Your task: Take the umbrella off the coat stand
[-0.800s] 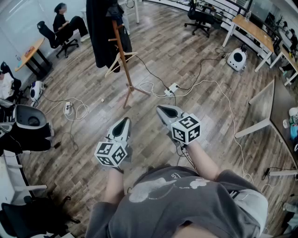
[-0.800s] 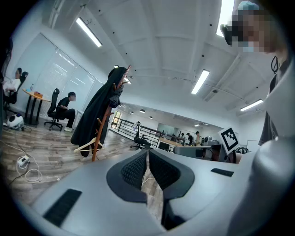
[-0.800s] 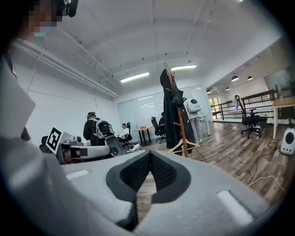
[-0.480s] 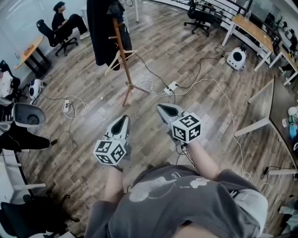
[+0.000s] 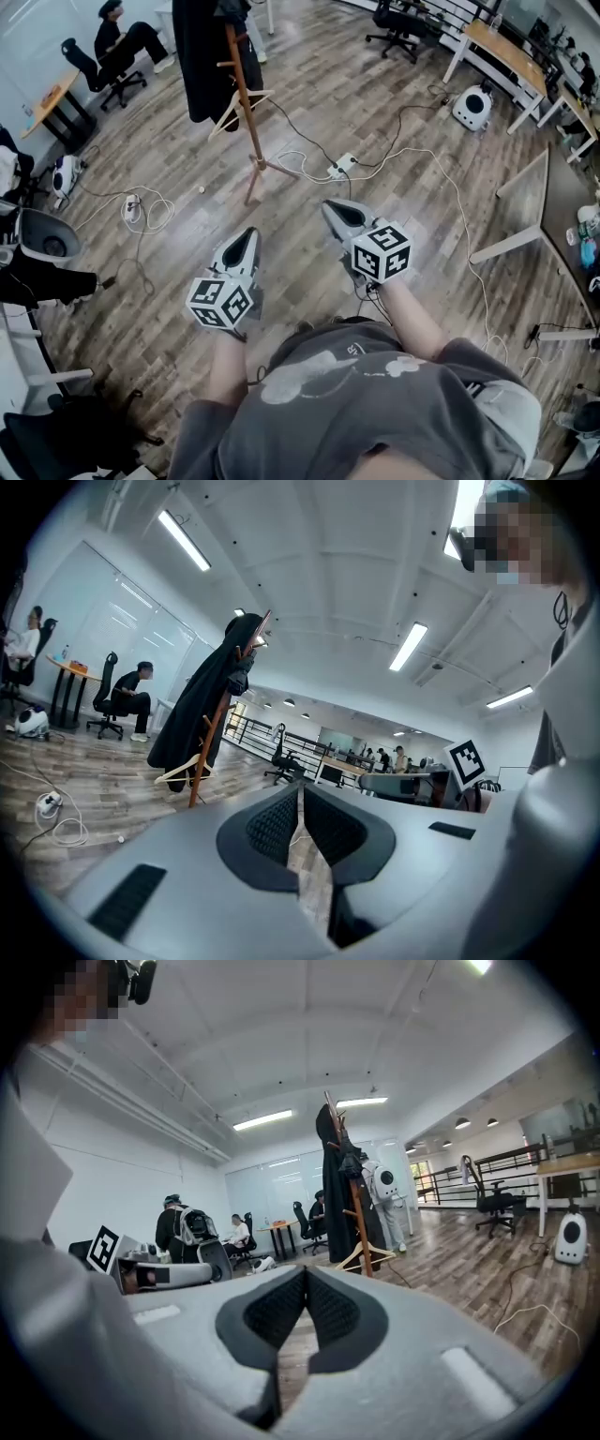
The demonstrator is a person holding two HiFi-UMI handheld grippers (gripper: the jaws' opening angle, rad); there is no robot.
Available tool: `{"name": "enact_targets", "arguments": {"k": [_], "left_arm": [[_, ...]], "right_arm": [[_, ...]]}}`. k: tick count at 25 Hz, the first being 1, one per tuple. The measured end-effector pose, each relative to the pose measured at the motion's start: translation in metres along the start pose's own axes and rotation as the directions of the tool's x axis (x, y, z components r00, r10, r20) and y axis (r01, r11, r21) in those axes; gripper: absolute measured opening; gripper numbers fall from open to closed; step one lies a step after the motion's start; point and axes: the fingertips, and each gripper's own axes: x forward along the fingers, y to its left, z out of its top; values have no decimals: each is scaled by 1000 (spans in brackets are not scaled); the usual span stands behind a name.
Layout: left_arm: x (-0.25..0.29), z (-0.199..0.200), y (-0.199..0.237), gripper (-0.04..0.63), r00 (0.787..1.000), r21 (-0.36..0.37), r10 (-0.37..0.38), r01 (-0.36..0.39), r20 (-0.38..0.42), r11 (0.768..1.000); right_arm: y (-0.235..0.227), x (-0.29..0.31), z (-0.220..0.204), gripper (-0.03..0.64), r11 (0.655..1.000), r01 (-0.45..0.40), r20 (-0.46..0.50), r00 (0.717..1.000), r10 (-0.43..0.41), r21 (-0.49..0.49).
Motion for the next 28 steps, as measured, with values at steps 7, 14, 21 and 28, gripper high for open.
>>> {"name": "enact_targets", "arguments": {"k": [7,14,21,28], "left_arm": [[-2,-1,22,18,1000,-7,-5,5,-10,1000],[13,3,25,18,1000,1,-23,23,-19,1000],[40,10,39,18,999,14,-22,22,-25,1000],[110,41,77,18,1000,17,8,-8,1,1000]], "right_arm": [[-3,0,-7,-3,998,57,-1,998,-57,34],[-16,6,-7,-3,996,72,3,997,-73,47],[-34,36,0,-2,998,42,5,999,-42,42],[-97,98,24,-2,998,13,20,1000,-14,54]]}}
